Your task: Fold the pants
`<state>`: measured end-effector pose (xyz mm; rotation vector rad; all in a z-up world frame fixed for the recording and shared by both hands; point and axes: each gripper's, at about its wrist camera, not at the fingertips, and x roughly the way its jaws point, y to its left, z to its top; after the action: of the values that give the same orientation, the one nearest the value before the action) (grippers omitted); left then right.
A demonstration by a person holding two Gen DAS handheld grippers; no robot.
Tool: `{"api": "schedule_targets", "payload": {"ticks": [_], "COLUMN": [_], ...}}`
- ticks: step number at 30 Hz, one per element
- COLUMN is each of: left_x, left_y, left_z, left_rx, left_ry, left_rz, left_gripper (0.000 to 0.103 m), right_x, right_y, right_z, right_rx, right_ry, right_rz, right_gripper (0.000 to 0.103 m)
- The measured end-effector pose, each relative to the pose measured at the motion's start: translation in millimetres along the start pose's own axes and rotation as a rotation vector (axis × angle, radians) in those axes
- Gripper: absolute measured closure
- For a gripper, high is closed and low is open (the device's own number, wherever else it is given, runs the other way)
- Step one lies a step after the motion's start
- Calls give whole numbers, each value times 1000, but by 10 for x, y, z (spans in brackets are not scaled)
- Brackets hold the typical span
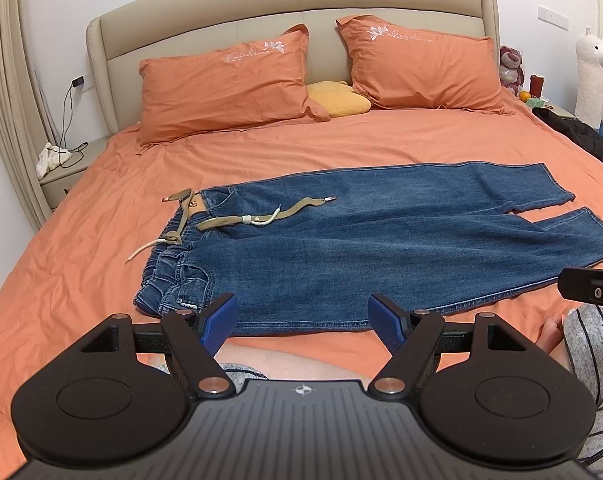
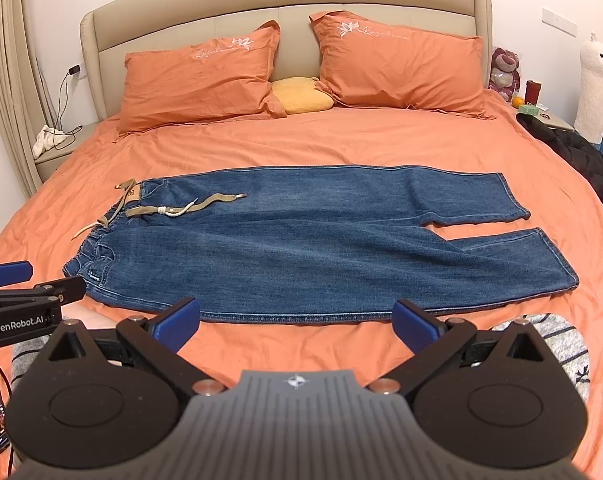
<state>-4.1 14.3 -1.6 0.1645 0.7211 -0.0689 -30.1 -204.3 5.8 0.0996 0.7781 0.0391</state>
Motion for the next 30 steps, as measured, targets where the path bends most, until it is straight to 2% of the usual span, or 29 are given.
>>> {"api": "schedule_targets", "payload": {"ticks": [14,19,21,24,30], "left_x": [8,69,109,221,667], "left_y": [3,54,124,317,832], "left_z": [-8,-1,59,242,743], "left_rx": [-2,5,15,19,7], "left_ry": [1,17,13,11,11], "left_rz": [-3,-18,-25,-41,-65], "left_gripper": [16,17,18,26,27], "right_x": [4,74,106,155,373], "right_y": [-10,-86,-164,-378,-876], "right_z": [-10,5,42,148,533], "right_rx": [4,14,16,19,-40], "right_ry": [7,36,21,-28,-134], "right_rz": [2,30,46,67,51], "right_gripper": [5,5,5,5,5]}}
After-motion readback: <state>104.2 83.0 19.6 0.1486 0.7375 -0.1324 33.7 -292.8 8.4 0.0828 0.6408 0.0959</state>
